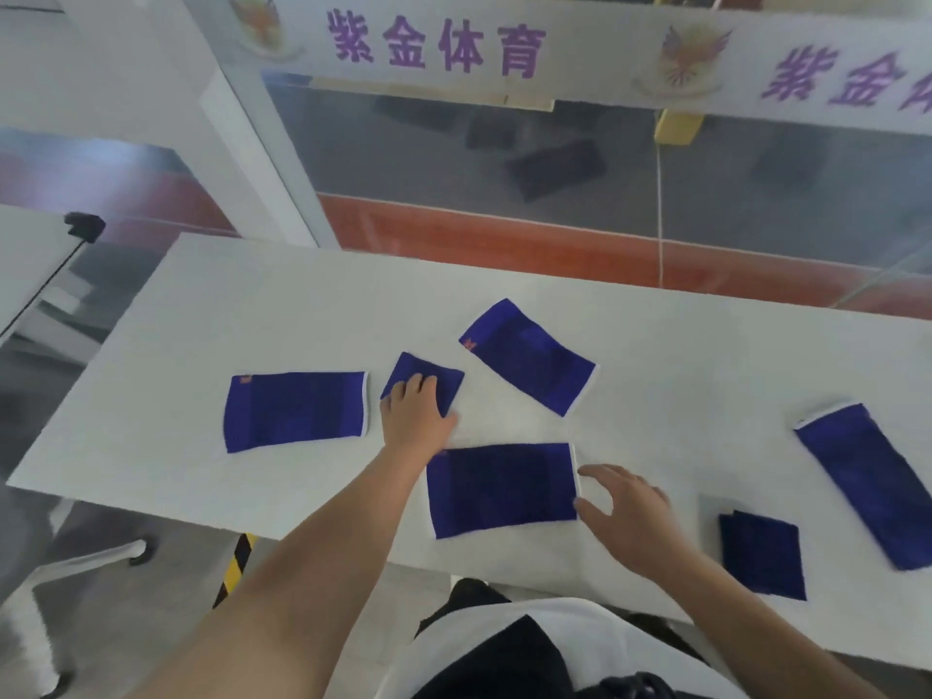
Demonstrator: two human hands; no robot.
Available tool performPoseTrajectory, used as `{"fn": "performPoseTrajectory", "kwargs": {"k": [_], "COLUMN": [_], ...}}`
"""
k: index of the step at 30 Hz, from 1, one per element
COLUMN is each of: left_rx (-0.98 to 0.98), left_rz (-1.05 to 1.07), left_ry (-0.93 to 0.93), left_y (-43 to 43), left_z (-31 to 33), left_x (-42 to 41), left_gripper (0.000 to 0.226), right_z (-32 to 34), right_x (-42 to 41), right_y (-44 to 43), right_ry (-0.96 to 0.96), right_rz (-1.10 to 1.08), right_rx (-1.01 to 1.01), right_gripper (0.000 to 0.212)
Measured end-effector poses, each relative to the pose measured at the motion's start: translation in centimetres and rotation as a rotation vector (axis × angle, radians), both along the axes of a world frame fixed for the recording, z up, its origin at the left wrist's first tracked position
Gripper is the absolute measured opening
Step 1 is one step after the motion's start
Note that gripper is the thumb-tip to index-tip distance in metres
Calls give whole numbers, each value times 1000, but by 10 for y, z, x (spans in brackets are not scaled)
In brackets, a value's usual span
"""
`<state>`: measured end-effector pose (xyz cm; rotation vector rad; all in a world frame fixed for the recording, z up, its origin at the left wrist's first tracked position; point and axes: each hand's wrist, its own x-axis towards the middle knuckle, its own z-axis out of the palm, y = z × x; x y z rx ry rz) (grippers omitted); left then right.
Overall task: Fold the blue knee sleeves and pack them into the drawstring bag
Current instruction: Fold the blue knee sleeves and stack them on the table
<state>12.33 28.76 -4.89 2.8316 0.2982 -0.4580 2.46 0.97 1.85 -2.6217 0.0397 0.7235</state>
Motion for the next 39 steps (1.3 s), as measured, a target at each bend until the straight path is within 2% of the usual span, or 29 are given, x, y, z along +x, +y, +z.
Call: {"fn": "performPoseTrajectory", "kwargs": {"k": [3, 8, 11, 13, 17, 20, 22, 23, 25, 27, 32, 35, 39], "left_rx": [5, 19, 18, -48, -389, -825, -1171, -1290, -1385, -1367, -1259, -1131, -887], "left_rz": [-76, -214, -247, -223, -108, 5, 123, 180, 269, 316, 315, 291, 124], "left_ry": [-98, -151, -161, -182, -196, -75, 39, 70, 86, 104, 135, 15, -191], "left_y": [3, 1, 1, -2, -21, -42, -59, -68, -86, -104, -154, -191, -245], "left_z": [0, 8, 14, 26, 74, 120, 146, 155, 159, 150, 134, 139, 152], "left_x": [4, 4, 3, 3, 0, -10, -24, -31, -45, -56, -82, -94, -107], "left_gripper": [53, 33, 29, 32, 28, 28, 28, 28, 27, 29, 32, 29, 27], "right_z": [2, 8, 12, 15, 22, 36, 46, 52, 61, 66, 66, 69, 77], "right_x": [-5, -10, -7, -4, 5, 15, 17, 17, 14, 10, 2, -4, -12], "right_y": [4, 6, 8, 10, 5, -6, -18, -24, -37, -52, -90, -110, -136], "right_ry": [-12, -33, -63, -79, -69, 143, 295, 346, 378, 320, 142, 66, -49], "right_rz": [-87, -191, -211, -230, -416, -625, -656, -640, -649, -698, -780, -847, -834], "right_rx": [15, 33, 53, 98, 364, 773, 1067, 1200, 1382, 1375, 1095, 1056, 1057], "right_gripper": [43, 39, 37, 37, 40, 53, 55, 51, 43, 35, 24, 18, 12]}}
